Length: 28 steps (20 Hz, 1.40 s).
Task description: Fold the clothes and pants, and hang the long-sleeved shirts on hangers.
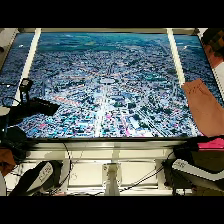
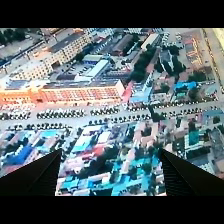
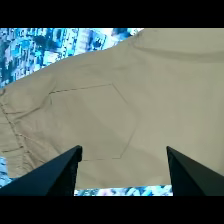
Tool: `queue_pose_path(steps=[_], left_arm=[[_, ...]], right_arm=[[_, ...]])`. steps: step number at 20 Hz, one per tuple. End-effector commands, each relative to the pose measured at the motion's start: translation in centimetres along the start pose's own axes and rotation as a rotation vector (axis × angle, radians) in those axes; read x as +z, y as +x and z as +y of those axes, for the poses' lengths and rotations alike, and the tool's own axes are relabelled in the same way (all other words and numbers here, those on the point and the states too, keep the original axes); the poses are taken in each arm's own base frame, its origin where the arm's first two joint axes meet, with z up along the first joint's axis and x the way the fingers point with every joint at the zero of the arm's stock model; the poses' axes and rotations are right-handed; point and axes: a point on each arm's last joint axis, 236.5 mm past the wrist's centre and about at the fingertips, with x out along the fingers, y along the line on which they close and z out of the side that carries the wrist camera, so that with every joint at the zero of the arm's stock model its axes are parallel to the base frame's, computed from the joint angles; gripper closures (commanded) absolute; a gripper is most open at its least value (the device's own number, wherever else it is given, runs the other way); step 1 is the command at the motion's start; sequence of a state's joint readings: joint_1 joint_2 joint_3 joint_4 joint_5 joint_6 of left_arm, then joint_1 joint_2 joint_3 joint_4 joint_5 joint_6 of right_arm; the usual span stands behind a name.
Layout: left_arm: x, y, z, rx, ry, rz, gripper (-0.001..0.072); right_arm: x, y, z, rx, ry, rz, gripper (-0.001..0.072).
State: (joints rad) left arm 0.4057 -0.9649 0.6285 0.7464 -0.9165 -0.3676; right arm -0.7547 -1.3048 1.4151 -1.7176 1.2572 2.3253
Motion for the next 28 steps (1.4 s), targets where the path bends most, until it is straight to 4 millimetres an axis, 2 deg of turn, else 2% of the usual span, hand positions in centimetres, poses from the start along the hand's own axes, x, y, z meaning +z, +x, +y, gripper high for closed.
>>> queue_pose_path(steps=[1,2,3,4,5,7,8,9,10,13,17,28], left_arm=[[0.2,0.0,0.2,0.009,-0.003,-0.008,0.0007],[0.8,0.0,0.6,0.025,-0.015,-0.032,0.0028],[1.6,-0.1,1.2,0.051,-0.035,-0.066,0.0127],[2.6,-0.3,2.1,0.084,-0.063,-0.112,0.0219],[3.5,-0.5,2.9,0.115,-0.088,-0.151,0.0229],[4.5,-0.8,4.6,0.192,-0.099,-0.194,0.0245],[4.9,-1.1,5.3,0.228,-0.093,-0.208,0.0296],[5.4,-1.3,6.0,0.261,-0.092,-0.225,0.0368],[5.7,-1.5,6.8,0.297,-0.095,-0.240,0.0370],[5.9,-1.8,7.4,0.328,-0.096,-0.250,0.0370],[5.9,-1.8,7.4,0.327,-0.096,-0.249,0.0370],[5.8,-1.7,7.4,0.326,-0.097,-0.248,0.0370]], right_arm=[[0.8,-0.2,0.7,0.029,-0.178,-0.038,0.0108],[1.2,-0.5,1.0,0.037,-0.246,-0.052,0.0138],[1.7,-1.0,1.3,0.046,-0.300,-0.069,0.0173],[2.3,-1.6,1.8,0.059,-0.346,-0.094,0.0174],[3.0,-2.4,2.4,0.073,-0.386,-0.120,0.0192],[4.1,-4.1,3.8,0.104,-0.442,-0.174,0.0288],[4.5,-5.1,4.7,0.126,-0.462,-0.201,0.0321],[4.6,-6.1,5.7,0.149,-0.468,-0.221,0.0419],[4.6,-6.9,6.6,0.173,-0.475,-0.233,0.0468],[3.4,-8.5,8.6,0.218,-0.507,-0.238,0.0474],[1.9,-8.6,9.1,0.231,-0.523,-0.201,0.0472],[2.2,-8.7,9.4,0.241,-0.522,-0.216,0.0471]])
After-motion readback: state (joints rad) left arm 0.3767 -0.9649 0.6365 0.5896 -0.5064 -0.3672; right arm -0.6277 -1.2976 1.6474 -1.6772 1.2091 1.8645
